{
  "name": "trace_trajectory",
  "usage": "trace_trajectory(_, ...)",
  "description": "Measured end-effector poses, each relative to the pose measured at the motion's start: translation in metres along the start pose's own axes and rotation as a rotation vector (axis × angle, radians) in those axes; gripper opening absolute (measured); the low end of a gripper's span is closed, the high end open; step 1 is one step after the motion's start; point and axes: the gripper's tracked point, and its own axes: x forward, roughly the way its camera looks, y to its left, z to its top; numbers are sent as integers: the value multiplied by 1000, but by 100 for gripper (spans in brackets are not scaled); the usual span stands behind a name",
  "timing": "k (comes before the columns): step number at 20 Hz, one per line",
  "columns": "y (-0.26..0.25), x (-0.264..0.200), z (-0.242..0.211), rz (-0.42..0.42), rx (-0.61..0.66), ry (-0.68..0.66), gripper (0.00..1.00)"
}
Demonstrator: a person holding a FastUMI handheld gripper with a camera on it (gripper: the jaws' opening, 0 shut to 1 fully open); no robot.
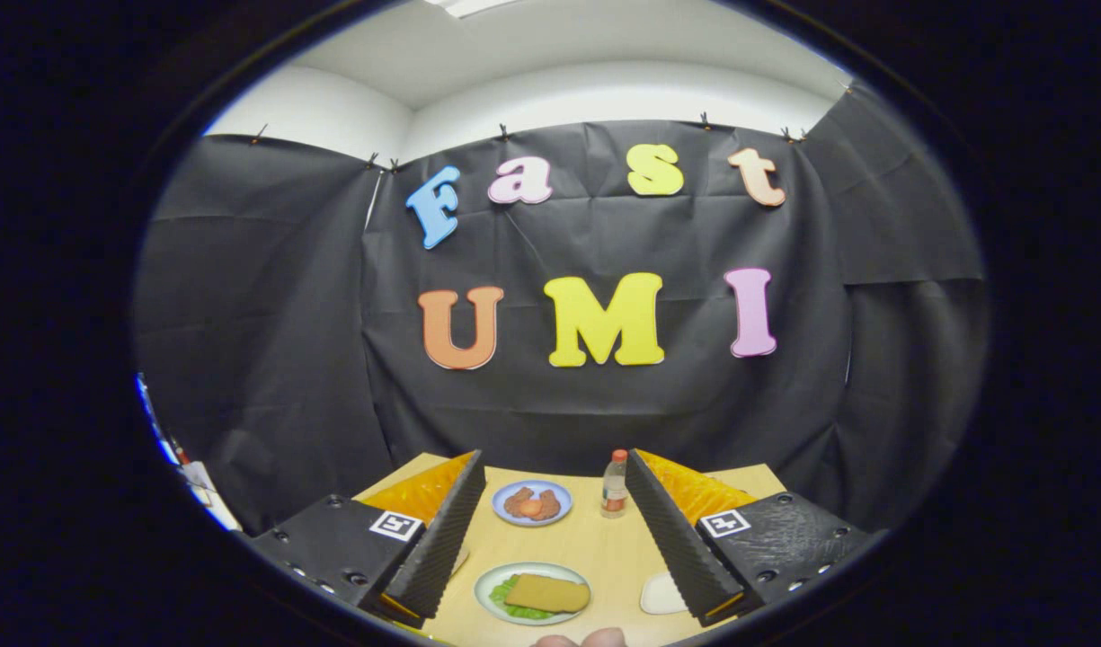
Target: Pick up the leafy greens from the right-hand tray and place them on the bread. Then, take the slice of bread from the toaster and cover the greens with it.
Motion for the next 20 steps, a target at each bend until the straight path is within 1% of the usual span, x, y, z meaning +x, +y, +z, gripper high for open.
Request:
trace_trajectory(7, 7, 1, 1, 25, 4, 7, 96)
trace_trajectory(11, 3, 2, 1, 10, -1, 4, 96)
trace_trajectory(20, -4, -3, 3, -5, 30, 1, 96)
